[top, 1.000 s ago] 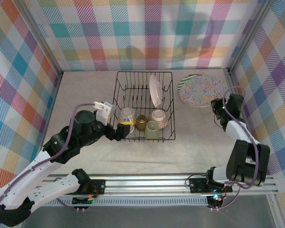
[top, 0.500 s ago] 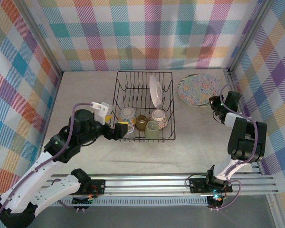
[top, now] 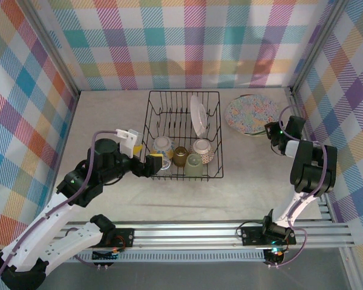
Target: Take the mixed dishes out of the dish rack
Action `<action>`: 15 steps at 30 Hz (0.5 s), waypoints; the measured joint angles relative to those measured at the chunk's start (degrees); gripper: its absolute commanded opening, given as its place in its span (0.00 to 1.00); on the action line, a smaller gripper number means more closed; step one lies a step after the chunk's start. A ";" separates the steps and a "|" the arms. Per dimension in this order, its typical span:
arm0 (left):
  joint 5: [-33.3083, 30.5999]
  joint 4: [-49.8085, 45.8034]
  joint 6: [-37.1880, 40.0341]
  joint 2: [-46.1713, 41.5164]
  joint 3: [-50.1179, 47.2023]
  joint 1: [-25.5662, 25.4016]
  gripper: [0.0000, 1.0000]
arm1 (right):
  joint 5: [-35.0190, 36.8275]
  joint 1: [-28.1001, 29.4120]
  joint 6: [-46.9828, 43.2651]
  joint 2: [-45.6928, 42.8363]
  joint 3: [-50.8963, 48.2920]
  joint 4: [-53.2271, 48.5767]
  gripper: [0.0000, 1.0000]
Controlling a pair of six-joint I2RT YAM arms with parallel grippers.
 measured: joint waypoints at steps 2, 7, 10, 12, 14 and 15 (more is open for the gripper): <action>0.17 0.02 0.00 0.04 -0.02 0.00 1.00 | -0.33 -0.07 0.31 0.39 0.15 0.17 0.02; 0.61 0.04 -0.13 0.07 -0.17 0.28 1.00 | -0.63 -0.33 1.07 0.72 0.15 0.31 0.12; 0.85 0.04 -0.15 0.22 -0.20 0.33 1.00 | -0.70 -0.50 1.25 0.72 0.17 0.24 0.18; 0.92 0.04 -0.15 0.35 -0.20 0.39 1.00 | -0.81 -0.83 1.27 0.72 0.17 0.04 0.23; 1.05 0.09 -0.15 0.46 -0.20 0.57 1.00 | -0.83 -1.18 1.27 0.72 0.31 -0.46 0.26; 1.05 0.11 -0.15 0.48 -0.20 0.61 1.00 | -0.83 -1.31 1.27 0.72 0.44 -0.85 0.30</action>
